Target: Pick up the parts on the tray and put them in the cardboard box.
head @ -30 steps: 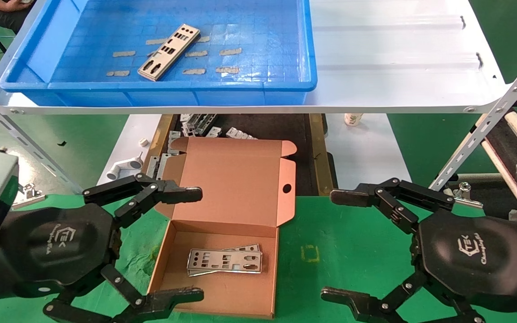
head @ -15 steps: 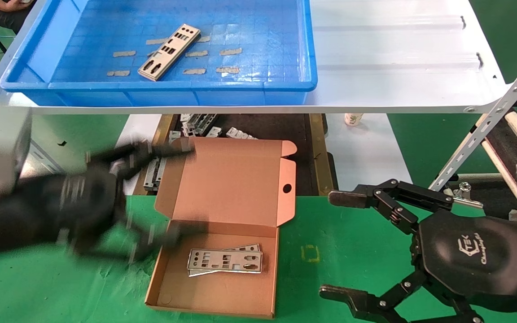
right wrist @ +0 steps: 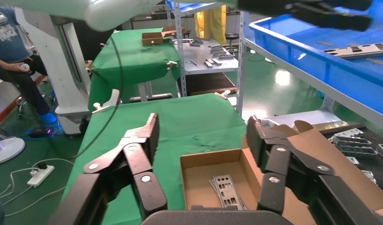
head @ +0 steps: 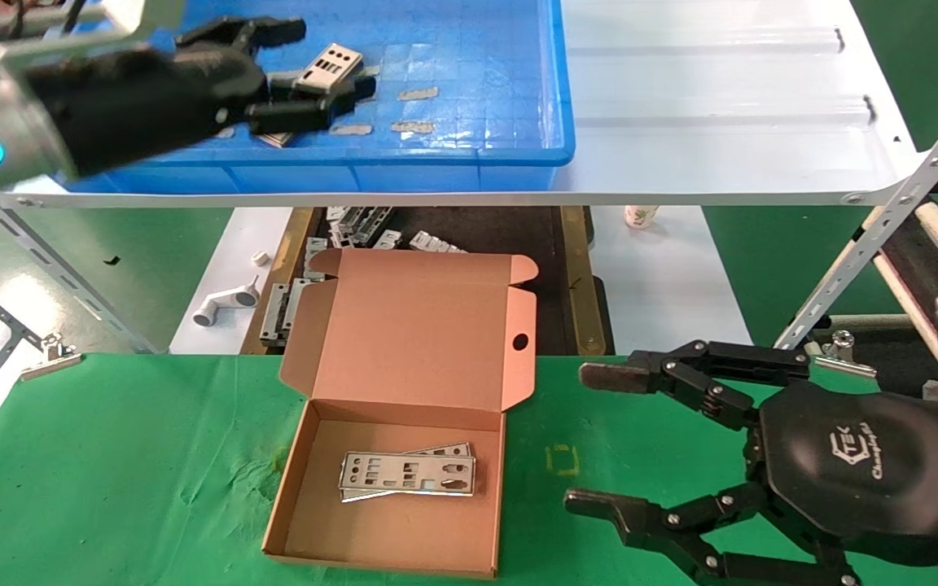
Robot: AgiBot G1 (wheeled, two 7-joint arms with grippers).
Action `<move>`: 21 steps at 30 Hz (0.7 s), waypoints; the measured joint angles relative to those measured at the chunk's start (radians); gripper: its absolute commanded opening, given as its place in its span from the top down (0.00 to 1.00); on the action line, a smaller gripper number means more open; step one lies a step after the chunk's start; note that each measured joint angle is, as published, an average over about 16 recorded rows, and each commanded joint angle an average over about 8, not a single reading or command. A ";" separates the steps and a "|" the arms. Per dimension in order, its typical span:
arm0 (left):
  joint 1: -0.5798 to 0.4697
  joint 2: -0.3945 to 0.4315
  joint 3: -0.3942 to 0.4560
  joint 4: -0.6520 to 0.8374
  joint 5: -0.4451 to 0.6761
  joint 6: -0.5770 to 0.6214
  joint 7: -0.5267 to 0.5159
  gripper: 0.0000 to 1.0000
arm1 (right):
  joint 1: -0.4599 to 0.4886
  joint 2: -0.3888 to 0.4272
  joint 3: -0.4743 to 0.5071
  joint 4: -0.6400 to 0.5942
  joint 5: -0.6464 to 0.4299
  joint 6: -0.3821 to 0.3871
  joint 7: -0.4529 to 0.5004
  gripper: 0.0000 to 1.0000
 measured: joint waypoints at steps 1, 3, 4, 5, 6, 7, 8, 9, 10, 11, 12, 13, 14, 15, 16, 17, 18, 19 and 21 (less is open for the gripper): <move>-0.030 0.014 0.011 0.037 0.022 -0.007 0.004 0.00 | 0.000 0.000 0.000 0.000 0.000 0.000 0.000 1.00; -0.086 0.040 0.030 0.111 0.061 -0.014 0.015 0.00 | 0.000 0.000 0.000 0.000 0.000 0.000 0.000 1.00; -0.113 0.052 0.040 0.148 0.079 -0.015 0.022 0.00 | 0.000 0.000 0.000 0.000 0.000 0.000 0.000 1.00; -0.138 0.064 0.048 0.183 0.095 -0.013 0.028 0.00 | 0.000 0.000 0.000 0.000 0.000 0.000 0.000 1.00; -0.162 0.075 0.057 0.218 0.109 -0.011 0.035 0.00 | 0.000 0.000 0.000 0.000 0.000 0.000 0.000 1.00; -0.185 0.085 0.065 0.253 0.124 -0.007 0.043 0.00 | 0.000 0.000 0.000 0.000 0.000 0.000 0.000 1.00; -0.206 0.095 0.073 0.286 0.137 -0.003 0.051 0.00 | 0.000 0.000 0.000 0.000 0.000 0.000 0.000 1.00; -0.227 0.104 0.081 0.318 0.149 0.002 0.059 0.00 | 0.000 0.000 0.000 0.000 0.000 0.000 0.000 1.00; -0.246 0.114 0.088 0.351 0.159 0.008 0.065 0.00 | 0.000 0.000 0.000 0.000 0.000 0.000 0.000 1.00; -0.264 0.122 0.095 0.383 0.169 0.014 0.071 0.00 | 0.000 0.000 0.000 0.000 0.000 0.000 0.000 1.00; -0.281 0.131 0.101 0.413 0.177 0.019 0.076 0.00 | 0.000 0.000 0.000 0.000 0.000 0.000 0.000 1.00; -0.297 0.140 0.107 0.443 0.186 0.024 0.082 0.00 | 0.000 0.000 0.000 0.000 0.000 0.000 0.000 1.00; -0.312 0.148 0.112 0.471 0.194 0.027 0.089 0.00 | 0.000 0.000 0.000 0.000 0.000 0.000 0.000 1.00; -0.325 0.156 0.117 0.497 0.201 0.031 0.096 0.00 | 0.000 0.000 0.000 0.000 0.000 0.000 0.000 1.00; -0.337 0.163 0.122 0.522 0.207 0.034 0.102 0.00 | 0.000 0.000 0.000 0.000 0.000 0.000 0.000 1.00; -0.349 0.170 0.126 0.546 0.213 0.036 0.109 0.00 | 0.000 0.000 0.000 0.000 0.000 0.000 0.000 1.00; -0.359 0.177 0.129 0.568 0.218 0.038 0.115 0.00 | 0.000 0.000 0.000 0.000 0.000 0.000 0.000 1.00; -0.368 0.183 0.133 0.589 0.223 0.039 0.121 0.00 | 0.000 0.000 0.000 0.000 0.000 0.000 0.000 1.00; -0.384 0.194 0.137 0.627 0.230 0.039 0.129 0.00 | 0.000 0.000 0.000 0.000 0.000 0.000 0.000 1.00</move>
